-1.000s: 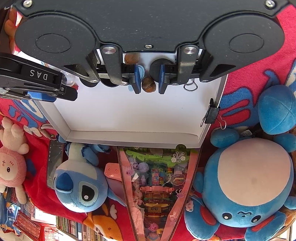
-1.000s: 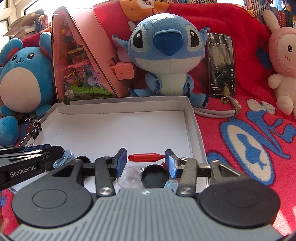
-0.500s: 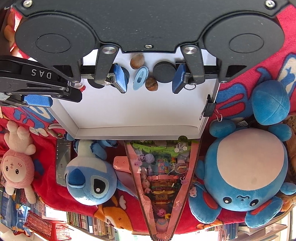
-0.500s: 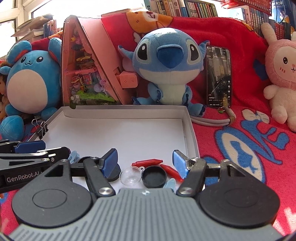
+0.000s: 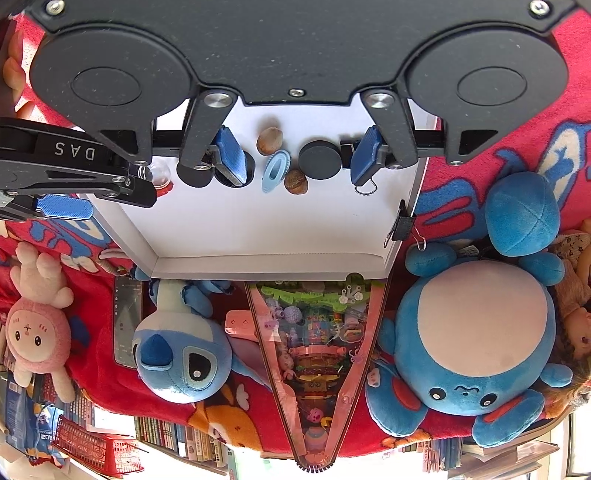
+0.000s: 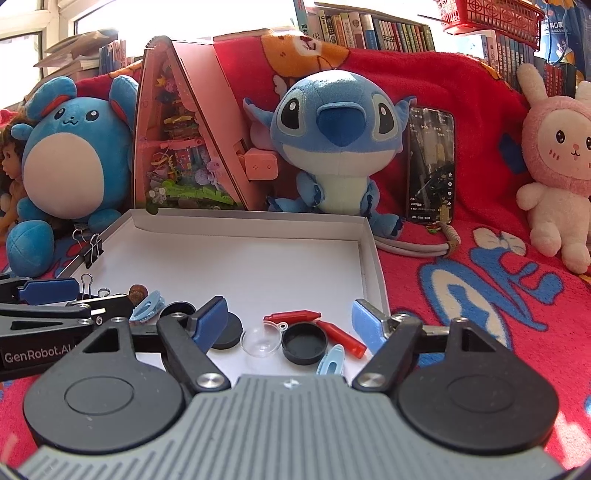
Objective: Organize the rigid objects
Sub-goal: 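Withdraw both open tools away from the tray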
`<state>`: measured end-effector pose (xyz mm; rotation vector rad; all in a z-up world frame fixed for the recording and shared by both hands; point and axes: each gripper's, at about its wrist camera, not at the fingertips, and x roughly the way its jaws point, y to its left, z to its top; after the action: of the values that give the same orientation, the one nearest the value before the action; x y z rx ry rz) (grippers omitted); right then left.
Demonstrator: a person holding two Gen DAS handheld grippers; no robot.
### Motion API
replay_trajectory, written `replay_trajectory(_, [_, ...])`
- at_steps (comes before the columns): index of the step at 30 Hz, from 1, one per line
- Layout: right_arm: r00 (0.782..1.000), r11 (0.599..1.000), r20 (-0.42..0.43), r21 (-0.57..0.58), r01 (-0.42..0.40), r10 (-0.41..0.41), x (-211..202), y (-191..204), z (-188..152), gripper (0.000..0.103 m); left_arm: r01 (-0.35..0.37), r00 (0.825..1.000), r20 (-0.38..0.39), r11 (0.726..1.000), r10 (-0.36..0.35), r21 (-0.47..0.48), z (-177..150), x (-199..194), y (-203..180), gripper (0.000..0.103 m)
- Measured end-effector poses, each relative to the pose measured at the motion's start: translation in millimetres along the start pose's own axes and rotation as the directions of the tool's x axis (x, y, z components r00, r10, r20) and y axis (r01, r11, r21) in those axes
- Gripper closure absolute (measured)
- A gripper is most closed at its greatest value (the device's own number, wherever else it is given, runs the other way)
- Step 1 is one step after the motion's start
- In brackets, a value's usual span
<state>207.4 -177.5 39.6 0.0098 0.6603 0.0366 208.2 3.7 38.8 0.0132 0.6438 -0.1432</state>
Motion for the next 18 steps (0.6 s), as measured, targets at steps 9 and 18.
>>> replay_trajectory(9, [1.000,1.000,0.013,-0.025,0.003,-0.003,-13,4,-7,0.017,0.001,0.999,0.036,1.000,-0.001,0.011,-7,-16,2,0.036])
replay_trajectory(18, [1.000,0.999,0.023,-0.045,-0.005,0.006,-25,10,-12,0.016,0.004,0.999,0.039,1.000,-0.004,0.010,-14,-30,1,0.031])
